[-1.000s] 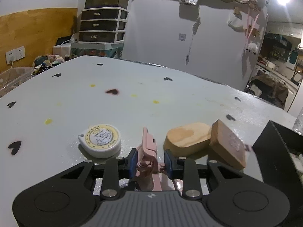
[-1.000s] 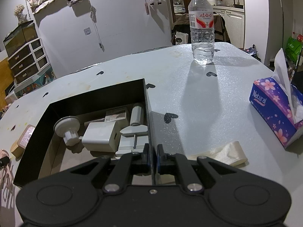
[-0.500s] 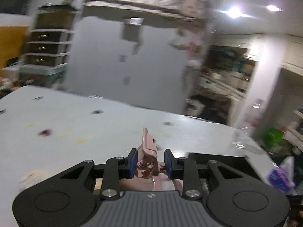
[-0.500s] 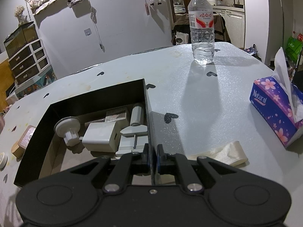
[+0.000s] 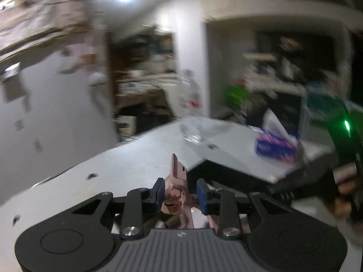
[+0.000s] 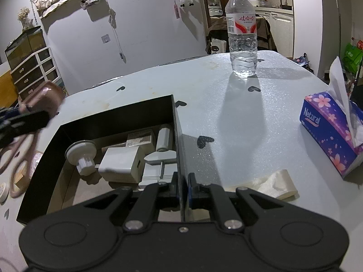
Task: Organize rigid objects
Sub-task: 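Carry the pink clip into the black box and release it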
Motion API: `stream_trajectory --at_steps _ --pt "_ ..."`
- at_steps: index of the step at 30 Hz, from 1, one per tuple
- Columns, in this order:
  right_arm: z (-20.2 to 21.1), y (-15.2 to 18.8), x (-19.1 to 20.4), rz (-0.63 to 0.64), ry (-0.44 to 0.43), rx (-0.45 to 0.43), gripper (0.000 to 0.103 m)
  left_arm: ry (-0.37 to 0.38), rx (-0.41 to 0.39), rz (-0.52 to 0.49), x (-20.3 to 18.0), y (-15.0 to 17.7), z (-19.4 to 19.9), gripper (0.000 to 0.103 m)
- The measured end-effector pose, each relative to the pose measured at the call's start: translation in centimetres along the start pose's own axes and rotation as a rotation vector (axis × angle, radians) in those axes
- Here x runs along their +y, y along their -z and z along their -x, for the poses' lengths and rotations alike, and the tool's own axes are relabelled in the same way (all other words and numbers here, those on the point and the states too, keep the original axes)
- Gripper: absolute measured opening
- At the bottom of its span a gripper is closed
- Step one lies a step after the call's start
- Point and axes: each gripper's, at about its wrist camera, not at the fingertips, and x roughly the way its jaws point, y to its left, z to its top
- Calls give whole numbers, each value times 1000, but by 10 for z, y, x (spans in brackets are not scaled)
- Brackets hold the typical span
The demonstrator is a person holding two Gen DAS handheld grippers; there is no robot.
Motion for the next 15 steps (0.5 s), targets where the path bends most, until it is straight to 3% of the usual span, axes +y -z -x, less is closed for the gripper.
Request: stream_trajectory --at_steps 2,5,15 --pt "0 0 0 -1 1 -1 7 94 50 -25 3 1 -10 32" --pt "0 0 -1 -7 4 -2 7 211 141 21 9 5 -27 32" --pt "-1 0 0 -20 8 -3 7 399 260 -3 -8 5 -68 32"
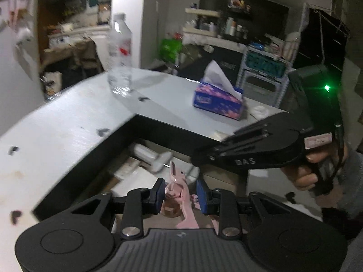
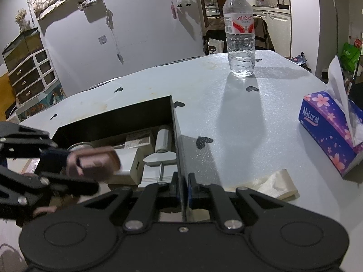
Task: Organize rigid objects
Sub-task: 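Carry the pink clip into the black box and release it, then return the left tool and grasp the white round tape measure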
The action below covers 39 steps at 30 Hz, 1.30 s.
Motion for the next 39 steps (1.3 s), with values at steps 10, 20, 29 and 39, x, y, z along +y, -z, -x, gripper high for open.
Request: stream_trajectory --at_steps 10,20,29,39 --pt "-1 -1 -1 -4 -8 0 7 82 104 10 18 -6 -16 32" --pt "-1 -1 -1 -4 -7 0 7 75 123 62 33 -4 -7 47" --pt "-1 0 -1 -5 -7 0 7 73 120 47 21 -2 5 76" --pt "0 0 -1 -12 -8 -1 7 72 80 97 13 -1 26 98"
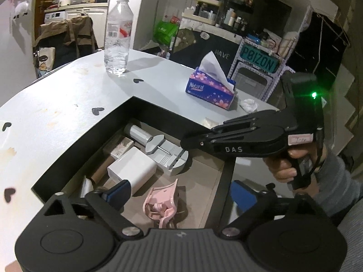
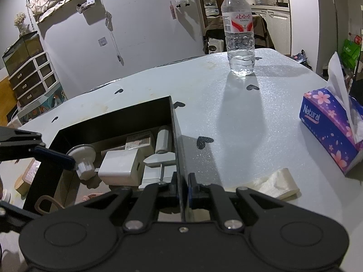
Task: Organize rigid objects
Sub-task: 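Return the left tool and grasp the white round tape measure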
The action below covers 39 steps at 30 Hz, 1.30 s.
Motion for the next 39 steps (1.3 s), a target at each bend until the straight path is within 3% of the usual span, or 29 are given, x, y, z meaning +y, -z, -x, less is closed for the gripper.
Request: stream_trajectory --at_steps 3,13,21,29,39 --pt "0 0 1 -4 2 0 7 -17 -37 13 -4 2 10 102" --pt "-1 0 2 -20 16 -4 7 -123 -139 -36 -24 18 45 103" --pt "-1 0 3 -12 23 -5 7 -310 -217 31 -23 44 76 103" --pt "-2 -1 4 1 22 -5 7 -517 -236 147 -14 83 102 103" --pt "-3 -2 2 -1 13 -7 7 -731 -288 380 3 134 130 103"
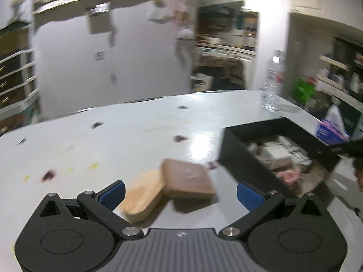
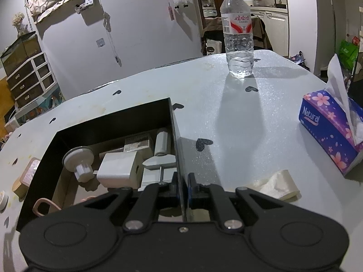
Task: Organize rigid objects
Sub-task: 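Return the left tool and grasp the white round tape measure, then carry the tape measure into the black box and release it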
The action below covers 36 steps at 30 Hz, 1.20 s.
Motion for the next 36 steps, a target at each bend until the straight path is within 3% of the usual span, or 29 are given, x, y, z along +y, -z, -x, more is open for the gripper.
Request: stream_trajectory --at_steps 6,10,15,22,28,33,36 --pt "0 0 0 2 -1 1 7 -180 10 102 27 16 5 103" --pt "0 0 0 2 -1 1 7 -278 27 111 39 24 5 103" --pt "0 0 0 1 -1 1 7 -347 95 155 59 34 -2 103" --pt "0 1 0 0 0 0 7 -455 100 217 82 47 -5 103" --pt "0 1 1 0 5 1 7 -459 117 275 91 50 -6 88" --pt "1 1 2 -1 10 4 7 -436 113 277 91 49 -3 60" --pt "1 1 2 -8 15 6 6 -456 111 275 92 48 -3 60"
